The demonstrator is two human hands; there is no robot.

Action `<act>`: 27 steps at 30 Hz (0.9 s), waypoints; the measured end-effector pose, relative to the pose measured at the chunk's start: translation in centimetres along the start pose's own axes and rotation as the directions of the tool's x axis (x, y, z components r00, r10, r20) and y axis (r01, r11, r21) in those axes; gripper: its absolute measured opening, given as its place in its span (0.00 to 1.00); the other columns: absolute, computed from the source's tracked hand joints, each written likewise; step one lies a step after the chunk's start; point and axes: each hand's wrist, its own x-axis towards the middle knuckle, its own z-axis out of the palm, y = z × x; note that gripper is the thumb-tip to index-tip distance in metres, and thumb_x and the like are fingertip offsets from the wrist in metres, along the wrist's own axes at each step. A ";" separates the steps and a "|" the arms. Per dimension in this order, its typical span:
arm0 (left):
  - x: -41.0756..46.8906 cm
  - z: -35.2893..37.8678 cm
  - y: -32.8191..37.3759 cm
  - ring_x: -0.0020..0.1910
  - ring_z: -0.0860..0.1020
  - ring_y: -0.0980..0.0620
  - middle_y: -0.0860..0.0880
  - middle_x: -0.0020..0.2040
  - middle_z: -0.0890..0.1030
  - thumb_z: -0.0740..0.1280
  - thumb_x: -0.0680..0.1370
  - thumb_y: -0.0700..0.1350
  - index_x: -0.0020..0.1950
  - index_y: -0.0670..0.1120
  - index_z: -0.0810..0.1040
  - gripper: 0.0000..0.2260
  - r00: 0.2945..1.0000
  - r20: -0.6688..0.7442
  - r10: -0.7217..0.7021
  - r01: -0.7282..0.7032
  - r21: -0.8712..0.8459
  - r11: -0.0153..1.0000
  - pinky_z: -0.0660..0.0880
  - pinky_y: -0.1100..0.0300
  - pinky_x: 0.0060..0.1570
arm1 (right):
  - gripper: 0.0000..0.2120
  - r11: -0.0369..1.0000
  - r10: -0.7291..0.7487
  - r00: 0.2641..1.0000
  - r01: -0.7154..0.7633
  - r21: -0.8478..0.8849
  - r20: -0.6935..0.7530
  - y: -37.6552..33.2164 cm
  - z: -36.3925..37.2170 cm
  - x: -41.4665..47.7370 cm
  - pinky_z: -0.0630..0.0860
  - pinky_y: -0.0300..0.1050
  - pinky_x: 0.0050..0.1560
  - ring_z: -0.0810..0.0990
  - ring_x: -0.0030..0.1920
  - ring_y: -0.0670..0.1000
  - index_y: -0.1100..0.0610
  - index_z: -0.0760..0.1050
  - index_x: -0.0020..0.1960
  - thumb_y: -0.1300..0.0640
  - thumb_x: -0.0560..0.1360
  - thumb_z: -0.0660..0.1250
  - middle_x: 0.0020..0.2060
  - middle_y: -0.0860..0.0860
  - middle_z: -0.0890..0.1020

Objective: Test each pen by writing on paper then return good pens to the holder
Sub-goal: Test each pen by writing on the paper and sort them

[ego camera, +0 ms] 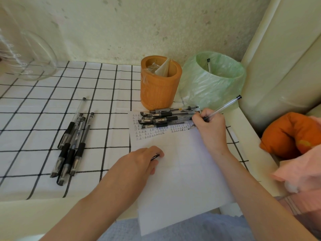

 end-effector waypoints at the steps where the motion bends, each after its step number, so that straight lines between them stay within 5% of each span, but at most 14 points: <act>1: 0.0 0.0 0.0 0.41 0.74 0.60 0.58 0.38 0.71 0.54 0.81 0.46 0.61 0.57 0.69 0.11 1.000 0.000 0.000 0.000 -0.002 1.000 0.67 0.70 0.41 | 0.15 1.000 -0.006 1.000 0.006 -0.003 0.004 -0.1 0.0 0.0 0.58 0.34 0.27 0.58 0.26 0.43 0.62 0.64 0.30 0.68 0.73 0.64 0.24 0.51 0.62; 13: -0.1 -0.1 0.1 0.43 0.74 0.58 0.58 0.39 0.71 0.53 0.81 0.46 0.62 0.57 0.68 0.12 1.000 0.001 0.001 -0.001 0.012 1.000 0.68 0.66 0.43 | 0.15 1.000 -0.021 1.000 0.021 -0.017 0.002 0.0 0.0 0.0 0.59 0.34 0.27 0.62 0.29 0.46 0.68 0.62 0.31 0.68 0.73 0.64 0.26 0.55 0.62; 27: -0.2 -0.1 0.0 0.43 0.75 0.58 0.58 0.38 0.71 0.53 0.81 0.46 0.61 0.57 0.68 0.12 1.000 0.001 0.008 -0.008 0.008 1.000 0.69 0.66 0.44 | 0.15 1.000 -0.007 0.999 0.008 0.023 -0.037 -0.1 -0.1 0.0 0.57 0.36 0.28 0.58 0.28 0.45 0.63 0.62 0.30 0.68 0.73 0.63 0.26 0.53 0.60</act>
